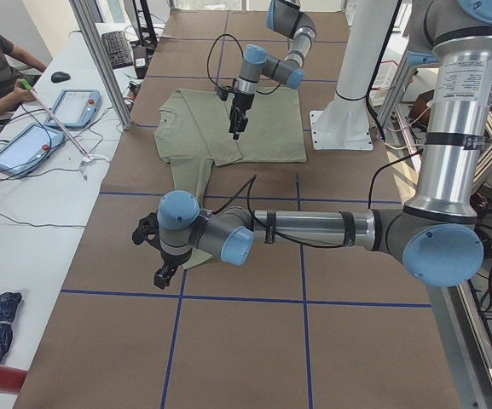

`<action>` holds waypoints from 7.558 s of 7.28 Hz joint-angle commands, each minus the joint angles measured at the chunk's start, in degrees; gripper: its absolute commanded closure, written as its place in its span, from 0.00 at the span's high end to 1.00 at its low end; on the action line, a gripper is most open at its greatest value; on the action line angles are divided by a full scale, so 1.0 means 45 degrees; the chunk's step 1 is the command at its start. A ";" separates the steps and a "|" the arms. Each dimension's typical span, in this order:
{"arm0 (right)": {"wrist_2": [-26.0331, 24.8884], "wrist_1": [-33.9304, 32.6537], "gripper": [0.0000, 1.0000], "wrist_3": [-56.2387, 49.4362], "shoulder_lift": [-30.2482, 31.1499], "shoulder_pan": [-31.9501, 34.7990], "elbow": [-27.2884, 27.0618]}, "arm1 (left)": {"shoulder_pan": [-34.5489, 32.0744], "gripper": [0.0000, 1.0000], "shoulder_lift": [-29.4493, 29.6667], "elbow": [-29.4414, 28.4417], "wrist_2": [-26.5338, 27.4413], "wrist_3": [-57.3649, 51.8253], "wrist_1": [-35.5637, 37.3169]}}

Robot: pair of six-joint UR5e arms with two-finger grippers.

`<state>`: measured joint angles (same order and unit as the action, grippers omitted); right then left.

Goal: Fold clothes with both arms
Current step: 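Lay the sleeve diagonally on the shirt, release, and withdraw the right gripper, then grasp the cuff of the other sleeve with the left gripper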

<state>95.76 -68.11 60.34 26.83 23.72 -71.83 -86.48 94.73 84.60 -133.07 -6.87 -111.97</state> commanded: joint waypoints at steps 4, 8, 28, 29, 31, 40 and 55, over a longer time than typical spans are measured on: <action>0.3278 -0.5163 1.00 0.0106 0.1020 0.2279 -0.2539 | 0.0620 1.00 -0.0092 0.0048 0.0156 0.3384 -0.1494; 0.4754 -0.6854 1.00 -0.0206 0.7231 0.4746 -0.7939 | 0.4267 1.00 -0.1791 0.0301 0.2764 1.1175 -0.7276; 0.5849 -0.8088 1.00 -0.4523 1.0307 0.7092 -0.9546 | 0.6602 0.57 -0.0563 -0.2003 0.5684 1.4027 -0.7442; 0.5849 -0.8088 1.00 -0.4523 1.0307 0.7093 -0.9546 | 0.6621 0.57 -0.0543 -0.2022 0.5684 1.4027 -0.7442; 0.5849 -0.8088 1.00 -0.4523 1.0307 0.7132 -0.9566 | 0.6602 0.46 -0.0562 -0.1983 0.5684 1.4046 -0.7442; 0.5849 -0.8107 1.00 -0.4523 1.0327 0.7210 -0.9507 | 0.6582 0.71 -0.1246 -0.0713 0.5000 1.3832 -0.7286; 0.5849 -0.8107 1.00 -0.4523 1.0307 0.7288 -0.9546 | 0.6699 0.81 -0.0953 -0.1651 0.4981 1.4046 -0.7325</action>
<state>122.08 -104.59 39.99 73.22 56.43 -114.79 -56.43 90.41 77.22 -110.68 56.19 -144.95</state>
